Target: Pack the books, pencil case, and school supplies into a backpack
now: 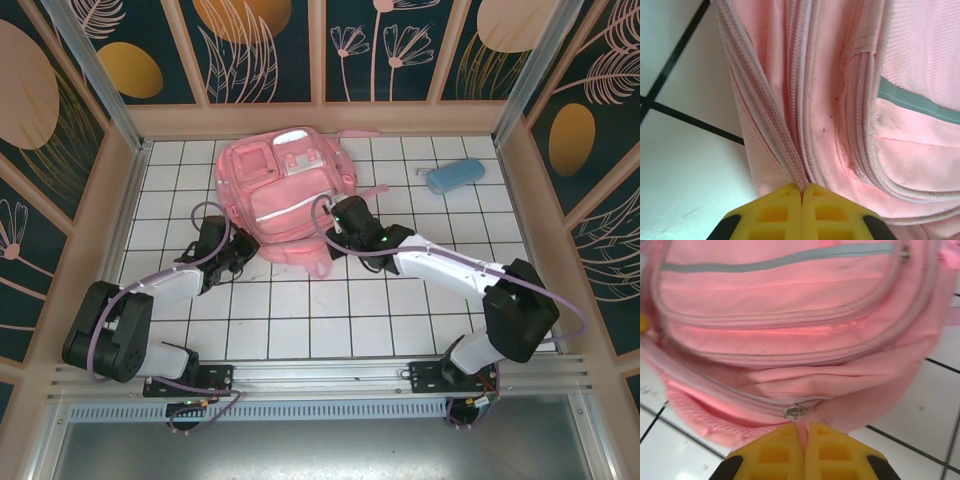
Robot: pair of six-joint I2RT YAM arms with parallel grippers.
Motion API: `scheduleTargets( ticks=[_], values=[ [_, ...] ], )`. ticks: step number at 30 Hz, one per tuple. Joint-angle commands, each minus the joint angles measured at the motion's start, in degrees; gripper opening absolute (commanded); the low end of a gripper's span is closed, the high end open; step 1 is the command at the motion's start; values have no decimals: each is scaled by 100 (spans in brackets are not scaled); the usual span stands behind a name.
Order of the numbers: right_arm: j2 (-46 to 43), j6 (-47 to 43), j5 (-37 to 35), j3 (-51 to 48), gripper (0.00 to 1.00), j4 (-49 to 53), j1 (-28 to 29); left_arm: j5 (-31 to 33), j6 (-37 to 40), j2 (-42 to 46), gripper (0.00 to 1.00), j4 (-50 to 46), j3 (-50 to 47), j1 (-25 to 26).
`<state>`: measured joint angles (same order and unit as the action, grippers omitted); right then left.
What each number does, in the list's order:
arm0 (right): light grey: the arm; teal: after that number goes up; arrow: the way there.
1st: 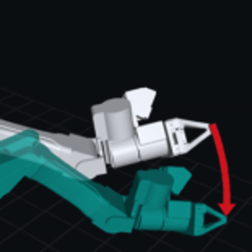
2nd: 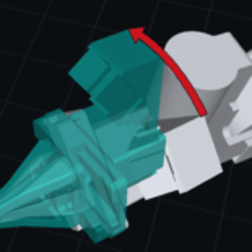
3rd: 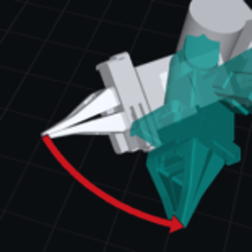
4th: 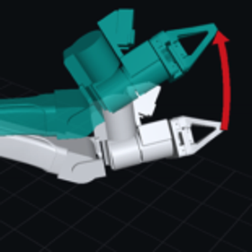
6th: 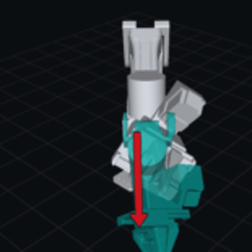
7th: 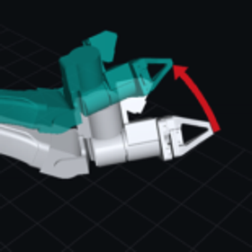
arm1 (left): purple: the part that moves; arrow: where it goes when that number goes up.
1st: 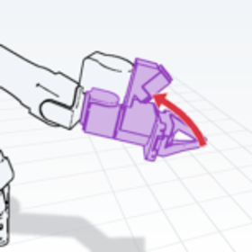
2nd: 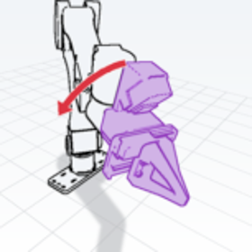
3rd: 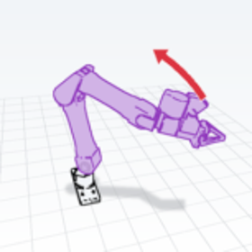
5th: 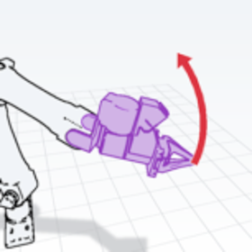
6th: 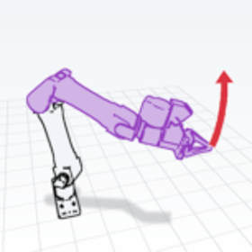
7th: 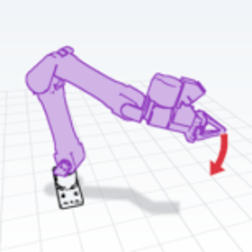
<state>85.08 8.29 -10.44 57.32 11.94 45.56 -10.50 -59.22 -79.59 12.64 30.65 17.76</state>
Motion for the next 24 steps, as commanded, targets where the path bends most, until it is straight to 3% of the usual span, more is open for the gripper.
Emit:
scheduleTargets(
  ticks=[1,4,8,12,15,18,24],
  values=[
    [-255,373,-1509,-149,0,-118,-451,573,209,107,0,-288,74,-119],
    [-222,424,-1575,-127,0,-174,-640,572,238,161,0,-340,80,-130],
    [-181,229,-825,-71,0,-261,-621,426,530,195,0,-497,228,-126],
    [-397,27,643,-218,0,-710,-544,344,1368,307,34,-1224,664,-128],
    [-467,30,1472,-173,0,-1016,-500,360,2072,578,50,-1788,947,-121],
    [-394,23,2017,-51,0,-1221,-377,0,2641,805,57,-2002,1169,-39],
    [-273,48,2528,95,0,-1495,-258,-567,3877,790,60,-1970,1523,483]
  ],
)
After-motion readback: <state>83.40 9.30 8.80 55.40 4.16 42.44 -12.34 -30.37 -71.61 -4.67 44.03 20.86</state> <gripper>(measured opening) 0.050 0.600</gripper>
